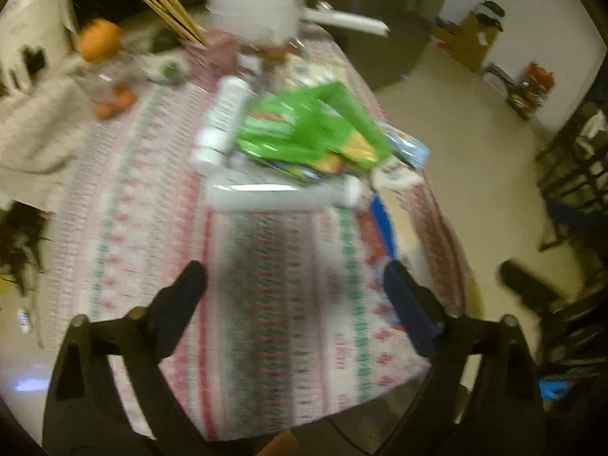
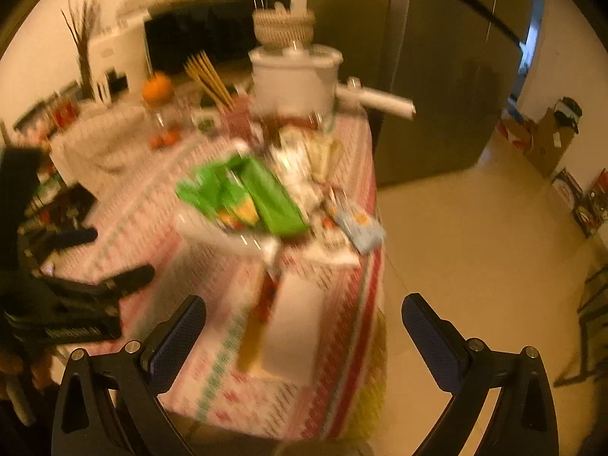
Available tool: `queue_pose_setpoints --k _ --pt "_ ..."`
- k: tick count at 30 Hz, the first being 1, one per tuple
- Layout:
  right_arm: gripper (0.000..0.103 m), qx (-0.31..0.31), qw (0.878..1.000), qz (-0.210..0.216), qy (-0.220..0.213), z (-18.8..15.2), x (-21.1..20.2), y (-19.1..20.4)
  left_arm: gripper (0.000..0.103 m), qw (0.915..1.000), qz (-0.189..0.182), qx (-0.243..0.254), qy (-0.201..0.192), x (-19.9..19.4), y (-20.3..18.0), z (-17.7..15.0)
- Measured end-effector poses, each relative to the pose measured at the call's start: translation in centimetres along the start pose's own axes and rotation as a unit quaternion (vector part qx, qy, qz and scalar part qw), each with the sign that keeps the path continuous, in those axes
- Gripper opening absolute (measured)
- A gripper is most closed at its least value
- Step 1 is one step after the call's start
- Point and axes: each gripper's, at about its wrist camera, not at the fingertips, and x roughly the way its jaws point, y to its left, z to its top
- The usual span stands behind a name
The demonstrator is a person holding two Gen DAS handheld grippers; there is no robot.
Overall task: Collect trash
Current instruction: 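Reach the left tool to the white paper sheet and grasp it, then grasp the white snack bag with the right tool while the left holds the paper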
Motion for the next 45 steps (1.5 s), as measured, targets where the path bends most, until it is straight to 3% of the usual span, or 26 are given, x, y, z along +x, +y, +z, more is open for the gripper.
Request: queue_pose_setpoints --k 3,7,10,12,16,18,20,33,35,39,45 --pt "0.103 -0.017 0.999 -0.022 0.035 -1.3 1.5 -0.7 0.075 0.9983 -0.049 -0.006 0.03 1.8 -1.1 0.4" --pt "0.103 -0.006 0.998 -0.029 0.051 -2.0 2.5 -2.6 0.063 0.9948 -0.084 0.003 0.057 3.3 -3.1 0.3" --pt "0.103 0.013 0.998 -0.027 0.052 -2.0 2.6 -4.0 0.053 0.9939 -0.082 0.024 0.069 4.3 -4.6 0.2" --pt "0.103 0.021 0.998 -0.024 0.053 -1.9 2.8 -4.5 0.039 0.9941 -0.07 0.029 0.078 5.3 -5.2 0.0" --pt "0.103 0.022 0.998 -0.018 0.057 -1.8 3.3 -4.7 0.027 0.993 -0.067 0.025 0.094 6.7 -5.4 -0.2" --pt "0.103 0.022 0.998 -0.017 0.06 -1.7 3.8 -4.6 0.012 0.9923 -0.068 0.029 0.099 7.3 -5.6 -0.4" --pt "0.103 0.025 0.998 -0.016 0.062 -1.7 4.1 -4.8 0.006 0.993 -0.061 0.042 0.092 7.6 -5.7 -0.7" --pt "0.101 0.046 0.997 0.036 0.048 0.0 6.8 -4.0 0.001 0.9962 -0.014 0.081 0.029 3.6 -1.2 -1.5" --pt "0.093 0.041 0.997 0.038 0.049 0.5 8.0 -3.6 0.001 0.9968 -0.01 0.074 0.028 3.4 0.1 -1.6" --pt "0.059 0.076 0.994 0.047 0.062 0.7 10.8 -4.8 0.001 0.9974 -0.007 0.066 0.028 3.3 1.7 -1.8" --pt "0.051 0.172 0.98 0.088 0.047 2.0 14.5 -8.0 0.001 0.9973 0.002 0.068 0.028 3.3 2.4 -2.1"
